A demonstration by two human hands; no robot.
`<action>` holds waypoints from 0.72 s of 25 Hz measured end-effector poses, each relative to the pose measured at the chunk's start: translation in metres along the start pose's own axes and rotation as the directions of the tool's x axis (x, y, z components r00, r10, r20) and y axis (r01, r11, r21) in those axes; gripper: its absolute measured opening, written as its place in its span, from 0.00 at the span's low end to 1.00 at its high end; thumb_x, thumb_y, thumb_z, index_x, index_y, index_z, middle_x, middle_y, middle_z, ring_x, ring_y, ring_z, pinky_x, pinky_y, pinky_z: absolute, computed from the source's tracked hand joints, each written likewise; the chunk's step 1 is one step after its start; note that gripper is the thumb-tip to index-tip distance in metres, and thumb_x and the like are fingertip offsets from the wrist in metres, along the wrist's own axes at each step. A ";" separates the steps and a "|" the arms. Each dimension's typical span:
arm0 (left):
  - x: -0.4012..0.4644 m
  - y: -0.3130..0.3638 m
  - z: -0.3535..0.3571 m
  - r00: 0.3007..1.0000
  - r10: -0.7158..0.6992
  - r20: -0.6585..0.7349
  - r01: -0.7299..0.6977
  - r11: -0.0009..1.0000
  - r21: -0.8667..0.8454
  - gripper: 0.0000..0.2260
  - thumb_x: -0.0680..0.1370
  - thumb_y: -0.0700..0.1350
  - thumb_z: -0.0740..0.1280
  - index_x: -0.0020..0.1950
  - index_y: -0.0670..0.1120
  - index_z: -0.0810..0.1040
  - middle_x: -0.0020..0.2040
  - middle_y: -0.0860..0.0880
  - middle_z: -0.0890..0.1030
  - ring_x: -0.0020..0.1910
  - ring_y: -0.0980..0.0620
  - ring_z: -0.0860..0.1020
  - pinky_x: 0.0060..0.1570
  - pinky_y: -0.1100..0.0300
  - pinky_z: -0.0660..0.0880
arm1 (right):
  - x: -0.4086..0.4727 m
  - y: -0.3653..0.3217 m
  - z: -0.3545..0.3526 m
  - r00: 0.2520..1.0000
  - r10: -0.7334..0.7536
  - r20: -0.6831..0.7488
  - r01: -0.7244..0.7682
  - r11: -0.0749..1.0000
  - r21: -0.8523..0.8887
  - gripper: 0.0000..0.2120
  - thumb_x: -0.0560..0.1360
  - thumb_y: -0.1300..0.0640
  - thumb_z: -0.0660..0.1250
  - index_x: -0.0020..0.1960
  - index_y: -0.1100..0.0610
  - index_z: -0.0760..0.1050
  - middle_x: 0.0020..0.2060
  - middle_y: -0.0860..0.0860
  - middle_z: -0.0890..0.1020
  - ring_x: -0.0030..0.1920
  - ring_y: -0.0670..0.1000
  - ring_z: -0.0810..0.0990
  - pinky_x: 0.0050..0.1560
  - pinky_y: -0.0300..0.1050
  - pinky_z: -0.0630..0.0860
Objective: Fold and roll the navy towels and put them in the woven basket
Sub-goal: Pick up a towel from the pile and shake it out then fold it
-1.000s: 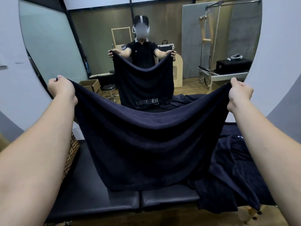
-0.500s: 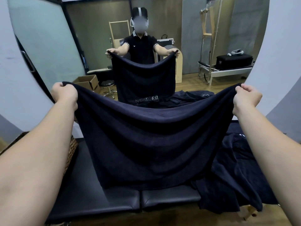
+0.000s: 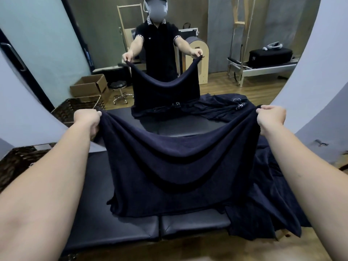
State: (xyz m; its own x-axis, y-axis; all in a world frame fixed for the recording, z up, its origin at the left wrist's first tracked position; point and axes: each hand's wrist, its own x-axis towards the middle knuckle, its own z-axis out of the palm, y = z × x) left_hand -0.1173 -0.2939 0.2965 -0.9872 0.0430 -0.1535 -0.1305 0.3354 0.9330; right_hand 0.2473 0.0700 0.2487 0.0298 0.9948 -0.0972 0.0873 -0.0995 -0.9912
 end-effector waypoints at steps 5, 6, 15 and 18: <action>0.015 -0.041 0.036 0.988 -0.093 0.124 0.109 0.986 -0.128 0.04 0.81 0.37 0.68 0.53 0.38 0.76 0.42 0.47 0.78 0.39 0.49 0.77 0.34 0.62 0.81 | 0.007 0.035 0.019 0.998 0.020 0.061 -0.013 0.993 -0.115 0.11 0.75 0.61 0.70 0.55 0.52 0.77 0.46 0.51 0.78 0.39 0.49 0.76 0.36 0.41 0.71; 0.017 -0.049 0.041 0.981 -0.116 0.156 0.136 0.982 -0.128 0.03 0.81 0.37 0.67 0.49 0.40 0.75 0.42 0.47 0.77 0.37 0.51 0.76 0.26 0.64 0.79 | 0.008 0.042 0.022 0.996 0.056 0.072 -0.047 0.991 -0.125 0.13 0.75 0.61 0.71 0.58 0.53 0.78 0.46 0.51 0.78 0.40 0.50 0.76 0.39 0.41 0.72; 0.009 -0.148 0.103 0.803 -0.379 0.460 0.399 0.915 0.057 0.06 0.83 0.43 0.66 0.45 0.45 0.76 0.43 0.49 0.79 0.41 0.54 0.78 0.43 0.60 0.76 | -0.022 0.123 0.062 0.909 0.371 0.191 -0.332 0.920 -0.208 0.06 0.72 0.61 0.74 0.48 0.60 0.80 0.40 0.58 0.79 0.41 0.55 0.78 0.41 0.52 0.76; -0.005 -0.146 0.130 0.790 -0.346 0.506 0.385 0.922 0.029 0.05 0.81 0.45 0.69 0.47 0.46 0.78 0.44 0.50 0.81 0.41 0.54 0.79 0.41 0.61 0.76 | -0.037 0.126 0.079 0.886 0.383 0.261 -0.340 0.920 -0.196 0.03 0.73 0.60 0.73 0.46 0.59 0.80 0.40 0.57 0.81 0.39 0.55 0.79 0.43 0.52 0.79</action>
State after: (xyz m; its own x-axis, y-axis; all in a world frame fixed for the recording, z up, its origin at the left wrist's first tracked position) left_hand -0.0812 -0.2205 0.1184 -0.6885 0.3944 -0.6086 -0.4981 0.3528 0.7921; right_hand 0.1780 0.0224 0.1201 -0.2005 0.8489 -0.4890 0.2655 -0.4334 -0.8612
